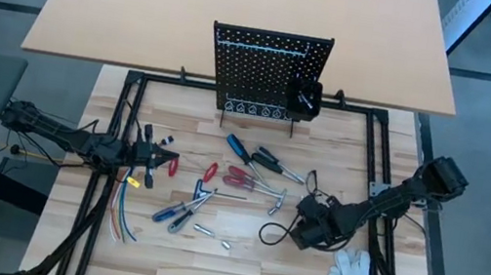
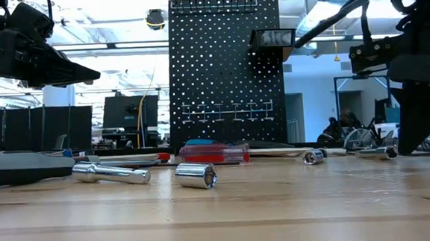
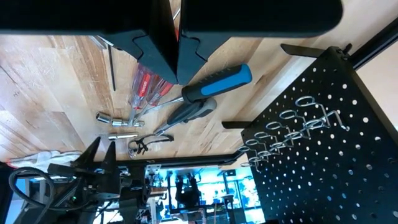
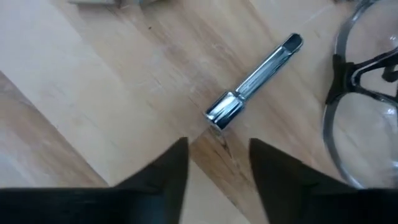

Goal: Hang tools onto peg board
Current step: Put the extension bar into the bin of the pegboard

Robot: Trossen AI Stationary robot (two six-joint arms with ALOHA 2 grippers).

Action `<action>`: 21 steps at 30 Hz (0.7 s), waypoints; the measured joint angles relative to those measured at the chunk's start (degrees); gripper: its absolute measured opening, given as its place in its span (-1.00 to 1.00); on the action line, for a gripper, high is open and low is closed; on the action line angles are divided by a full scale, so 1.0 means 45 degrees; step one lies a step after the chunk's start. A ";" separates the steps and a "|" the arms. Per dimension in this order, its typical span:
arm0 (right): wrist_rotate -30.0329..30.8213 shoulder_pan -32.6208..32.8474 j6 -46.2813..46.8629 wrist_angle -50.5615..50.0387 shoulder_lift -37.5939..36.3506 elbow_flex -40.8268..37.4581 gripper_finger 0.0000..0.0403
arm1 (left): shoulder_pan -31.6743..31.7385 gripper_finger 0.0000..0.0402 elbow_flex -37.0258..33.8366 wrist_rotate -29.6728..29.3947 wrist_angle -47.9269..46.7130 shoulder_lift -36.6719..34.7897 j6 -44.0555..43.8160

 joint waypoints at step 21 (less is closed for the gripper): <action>0.0061 -0.0868 -0.0076 0.0986 0.0976 0.0163 -0.73 | 0.0000 -1.00 0.0000 0.0000 0.0000 0.0000 0.0000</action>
